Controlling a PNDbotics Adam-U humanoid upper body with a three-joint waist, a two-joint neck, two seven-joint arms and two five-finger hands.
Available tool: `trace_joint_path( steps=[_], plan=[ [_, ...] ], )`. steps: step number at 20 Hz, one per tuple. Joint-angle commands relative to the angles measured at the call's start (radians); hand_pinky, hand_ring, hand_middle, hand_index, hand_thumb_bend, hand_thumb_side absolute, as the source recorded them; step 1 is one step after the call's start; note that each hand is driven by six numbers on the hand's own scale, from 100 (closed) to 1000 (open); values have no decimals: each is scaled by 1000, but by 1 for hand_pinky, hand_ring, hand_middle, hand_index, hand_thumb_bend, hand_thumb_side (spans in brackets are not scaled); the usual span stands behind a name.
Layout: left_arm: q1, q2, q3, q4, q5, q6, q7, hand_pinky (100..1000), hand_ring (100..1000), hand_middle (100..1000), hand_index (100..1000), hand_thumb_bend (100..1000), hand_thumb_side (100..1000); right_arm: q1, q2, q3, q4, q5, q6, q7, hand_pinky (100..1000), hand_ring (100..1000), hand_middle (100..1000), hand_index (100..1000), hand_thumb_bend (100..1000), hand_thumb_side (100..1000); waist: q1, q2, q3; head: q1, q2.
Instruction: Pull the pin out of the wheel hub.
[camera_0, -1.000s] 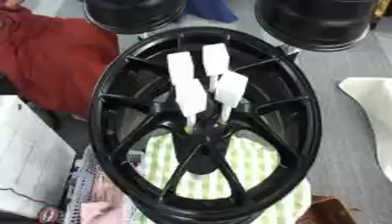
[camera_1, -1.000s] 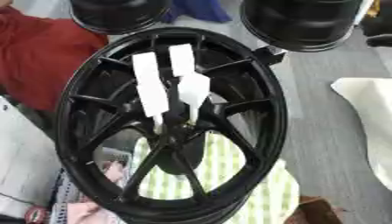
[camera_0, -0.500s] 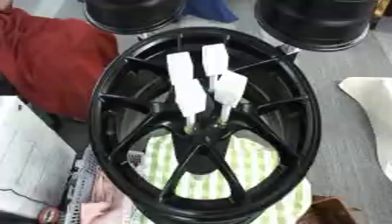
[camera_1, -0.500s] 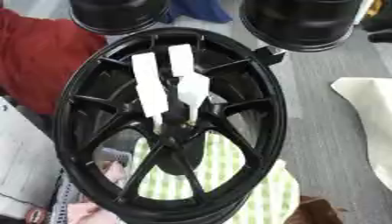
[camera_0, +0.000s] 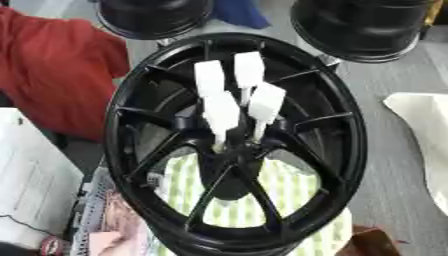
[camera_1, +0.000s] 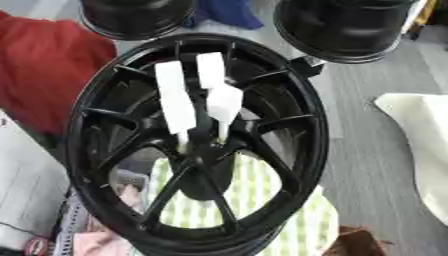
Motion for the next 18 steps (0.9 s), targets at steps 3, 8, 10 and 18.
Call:
trace_joint_path(
  steps=[3,8,10,18],
  plan=[
    [-12,38,-2,-14,-8,4,-7,864,797,682,816,303,517,-88,-80,63,-12,84,-90,219,788,769,696,792,100,433,-11,-21,11,-12,3],
    [-15,42,-8,-15,-8,7,-13,864,797,683,817,302,518,-171,-71,136,-12,111,-188,468,801,781,718,797,100,387,-19,-18,22,-22,-3],
    [-16,43,-9,-16,-8,8,-14,864,797,683,817,301,519,-206,-62,159,-12,102,-203,551,805,784,725,801,100,380,-21,-17,24,-25,-3],
    [-22,44,-17,-16,-7,12,-23,864,797,682,817,299,521,-286,-39,333,-12,130,-217,598,811,786,740,810,100,376,-27,-12,33,-38,-5]
  ],
)
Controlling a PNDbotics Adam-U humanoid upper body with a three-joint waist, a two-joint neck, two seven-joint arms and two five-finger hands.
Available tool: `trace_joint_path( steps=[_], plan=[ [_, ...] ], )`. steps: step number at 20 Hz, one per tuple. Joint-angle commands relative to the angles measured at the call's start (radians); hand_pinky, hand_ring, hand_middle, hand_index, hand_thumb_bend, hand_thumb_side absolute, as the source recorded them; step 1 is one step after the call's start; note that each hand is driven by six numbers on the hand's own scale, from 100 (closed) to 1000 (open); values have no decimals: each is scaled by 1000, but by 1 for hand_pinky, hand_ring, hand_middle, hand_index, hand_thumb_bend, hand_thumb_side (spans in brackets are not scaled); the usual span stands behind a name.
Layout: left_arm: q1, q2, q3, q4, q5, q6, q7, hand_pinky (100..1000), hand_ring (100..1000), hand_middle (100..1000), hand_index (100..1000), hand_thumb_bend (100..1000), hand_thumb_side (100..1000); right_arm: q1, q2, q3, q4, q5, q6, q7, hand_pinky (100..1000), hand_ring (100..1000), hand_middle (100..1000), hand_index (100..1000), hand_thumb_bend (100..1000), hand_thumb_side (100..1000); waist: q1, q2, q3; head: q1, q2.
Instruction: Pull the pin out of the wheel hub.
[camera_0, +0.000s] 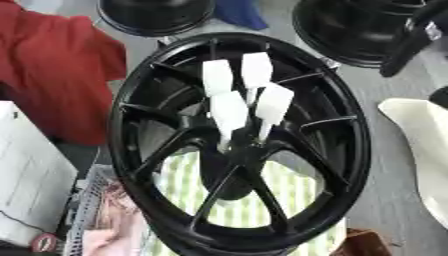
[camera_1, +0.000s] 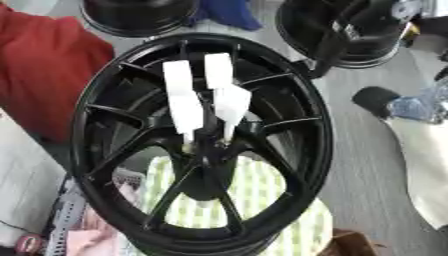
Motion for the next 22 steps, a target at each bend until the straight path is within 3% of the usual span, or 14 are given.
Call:
trace_joint_path(
  steps=[1,8,13,22],
  plan=[
    [-14,35,2,-16,-4,0,-6,864,797,682,817,299,521,-31,-8,47,-9,26,1,6,811,786,740,810,100,376,4,-12,1,-7,-4],
    [-14,33,-1,-15,-3,2,-9,865,797,683,818,297,524,-105,45,98,-9,25,35,6,803,780,732,805,100,359,2,-14,3,-7,-2],
    [-13,31,-1,-13,-3,3,-9,866,797,684,818,297,524,-167,97,105,-2,19,111,6,796,779,727,803,115,363,0,-16,4,-5,1],
    [-10,27,2,-12,-2,3,-8,867,796,684,818,297,526,-271,214,129,113,48,197,6,788,775,720,802,143,367,-5,-16,12,-7,7]
  ],
)
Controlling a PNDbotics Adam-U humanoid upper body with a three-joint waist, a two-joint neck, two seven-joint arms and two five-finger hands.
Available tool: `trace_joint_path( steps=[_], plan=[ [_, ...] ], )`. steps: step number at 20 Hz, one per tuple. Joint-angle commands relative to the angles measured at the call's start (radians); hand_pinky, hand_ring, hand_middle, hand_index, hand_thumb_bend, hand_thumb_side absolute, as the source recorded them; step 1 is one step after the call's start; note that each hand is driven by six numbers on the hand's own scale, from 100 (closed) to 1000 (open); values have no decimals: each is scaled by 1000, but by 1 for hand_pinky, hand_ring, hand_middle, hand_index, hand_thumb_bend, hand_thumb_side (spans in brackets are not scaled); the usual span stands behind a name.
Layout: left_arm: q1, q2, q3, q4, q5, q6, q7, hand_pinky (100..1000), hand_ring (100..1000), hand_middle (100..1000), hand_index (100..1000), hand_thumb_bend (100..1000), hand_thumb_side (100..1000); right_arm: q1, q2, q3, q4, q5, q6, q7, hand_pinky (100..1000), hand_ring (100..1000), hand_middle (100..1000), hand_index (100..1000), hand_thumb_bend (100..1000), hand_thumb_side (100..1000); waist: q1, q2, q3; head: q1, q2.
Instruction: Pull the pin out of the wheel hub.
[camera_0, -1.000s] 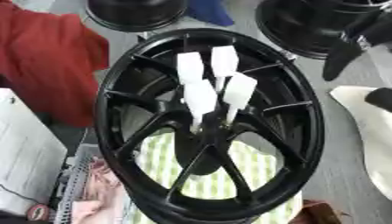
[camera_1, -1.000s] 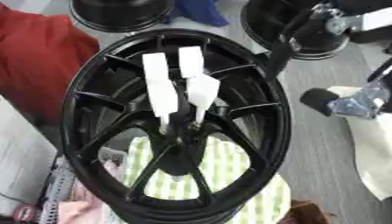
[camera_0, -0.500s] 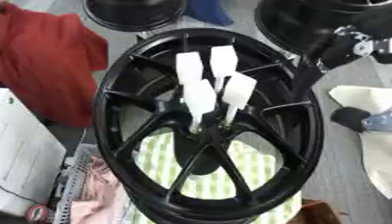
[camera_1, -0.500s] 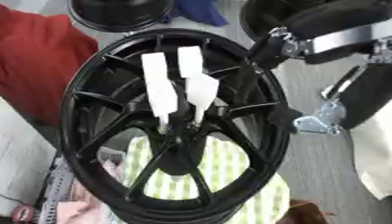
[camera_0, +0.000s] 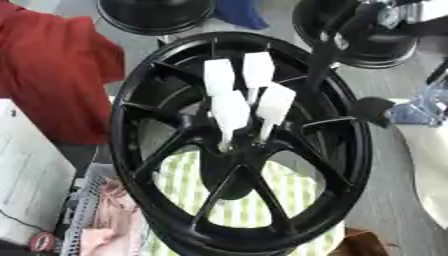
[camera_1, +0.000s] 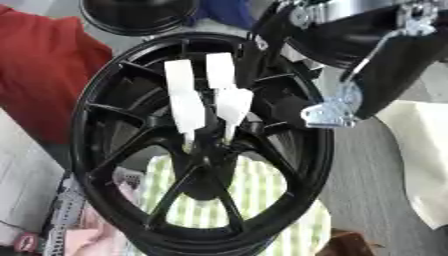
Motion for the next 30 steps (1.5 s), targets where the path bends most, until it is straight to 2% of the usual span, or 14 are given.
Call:
trace_joint_path(
  steps=[1,4,5,11,16,18,19,20,21,24,25,30],
  plan=[
    [-10,26,8,-12,-1,0,-1,867,796,684,818,296,526,-35,20,-2,39,16,15,-1,787,774,718,802,147,365,3,-16,3,-4,3],
    [-11,25,8,-12,-2,1,-1,867,796,684,818,296,526,-48,42,3,67,29,10,-1,788,771,714,803,171,323,1,-14,7,-5,5],
    [-11,25,8,-12,-2,0,-1,867,796,684,818,296,526,-49,45,7,69,30,-1,-1,788,763,714,808,194,281,0,-13,8,-4,5],
    [-12,20,8,-12,-1,2,-1,868,797,686,819,296,529,-46,52,26,58,48,-105,-1,786,745,738,848,263,147,-1,-9,14,-6,4],
    [-14,16,8,-12,-1,2,-2,869,797,687,818,296,530,-39,61,49,78,91,-180,-1,727,621,757,868,284,112,0,-5,19,-11,3],
    [-14,15,8,-13,0,2,-2,869,797,687,819,297,530,-36,65,50,87,112,-208,-1,659,509,745,864,322,100,0,-3,21,-12,3],
    [-15,14,8,-13,0,2,-2,869,797,688,819,298,531,-36,66,48,90,122,-225,-1,506,345,720,861,361,100,0,-2,22,-12,2],
    [-14,13,8,-13,0,2,-2,869,797,688,819,297,531,-35,66,44,91,135,-244,-1,411,260,701,857,373,100,1,0,23,-11,2],
    [-14,12,8,-12,0,2,-2,869,797,688,820,296,532,-34,66,38,93,148,-262,-1,215,118,662,847,376,100,1,1,24,-11,2],
    [-12,9,9,-11,1,3,-2,870,798,689,820,295,533,-28,67,19,103,180,-302,-1,148,100,628,833,379,100,0,5,25,-10,1],
    [-12,8,8,-11,2,3,-2,870,798,689,820,295,534,-26,67,18,107,189,-310,-1,146,100,630,833,398,100,0,7,25,-10,0],
    [-15,5,8,-11,3,3,-3,870,797,690,820,295,534,-18,70,20,120,207,-332,-1,149,100,628,829,372,100,0,11,26,-10,-1]
  ],
)
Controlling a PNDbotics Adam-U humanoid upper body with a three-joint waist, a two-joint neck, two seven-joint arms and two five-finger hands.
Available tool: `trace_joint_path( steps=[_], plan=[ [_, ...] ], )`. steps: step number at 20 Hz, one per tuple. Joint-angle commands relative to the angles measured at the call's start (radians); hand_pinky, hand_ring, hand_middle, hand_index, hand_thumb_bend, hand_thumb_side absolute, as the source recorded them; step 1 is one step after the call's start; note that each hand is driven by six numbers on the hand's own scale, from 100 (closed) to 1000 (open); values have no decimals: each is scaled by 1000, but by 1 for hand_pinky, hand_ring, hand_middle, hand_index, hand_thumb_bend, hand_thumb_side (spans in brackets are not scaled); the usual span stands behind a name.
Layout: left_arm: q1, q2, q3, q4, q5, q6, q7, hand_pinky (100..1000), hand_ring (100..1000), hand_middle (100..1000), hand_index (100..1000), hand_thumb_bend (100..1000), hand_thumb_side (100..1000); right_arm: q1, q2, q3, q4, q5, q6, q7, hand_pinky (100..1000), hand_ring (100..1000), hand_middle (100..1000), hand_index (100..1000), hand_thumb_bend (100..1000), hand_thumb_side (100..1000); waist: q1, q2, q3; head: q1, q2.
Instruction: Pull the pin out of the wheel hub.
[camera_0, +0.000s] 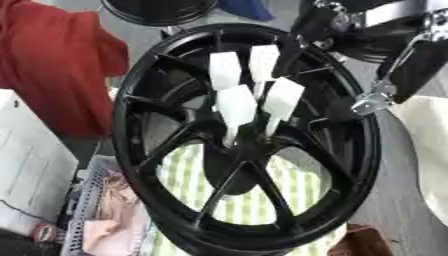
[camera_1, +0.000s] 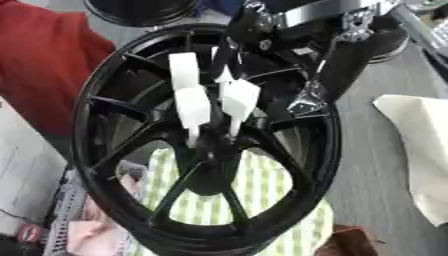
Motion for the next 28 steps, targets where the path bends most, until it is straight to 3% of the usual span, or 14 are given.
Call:
trace_joint_path(
  steps=[1,7,11,13,28],
  plan=[
    [-14,15,8,-11,2,1,-1,870,797,690,820,296,534,-10,-13,-21,8,8,-22,10,148,100,633,832,371,100,6,-13,2,-1,-6],
    [-14,12,8,-10,3,1,-1,870,797,691,820,294,536,-8,-11,-30,11,17,-32,10,196,106,675,854,391,100,5,-8,3,-1,-10],
    [-15,9,8,-10,3,2,-1,871,797,692,820,292,538,0,-14,-32,12,49,-47,10,283,186,757,891,414,100,4,-2,5,0,-12],
    [-15,8,9,-8,3,1,0,871,797,694,821,293,538,3,-14,-34,12,61,-54,10,267,180,809,918,430,100,3,1,5,0,-13],
    [-20,0,9,-9,5,0,-2,871,795,697,820,294,541,19,-8,-32,20,94,-117,1,210,132,762,864,385,100,-1,17,13,-4,-15]
  ],
)
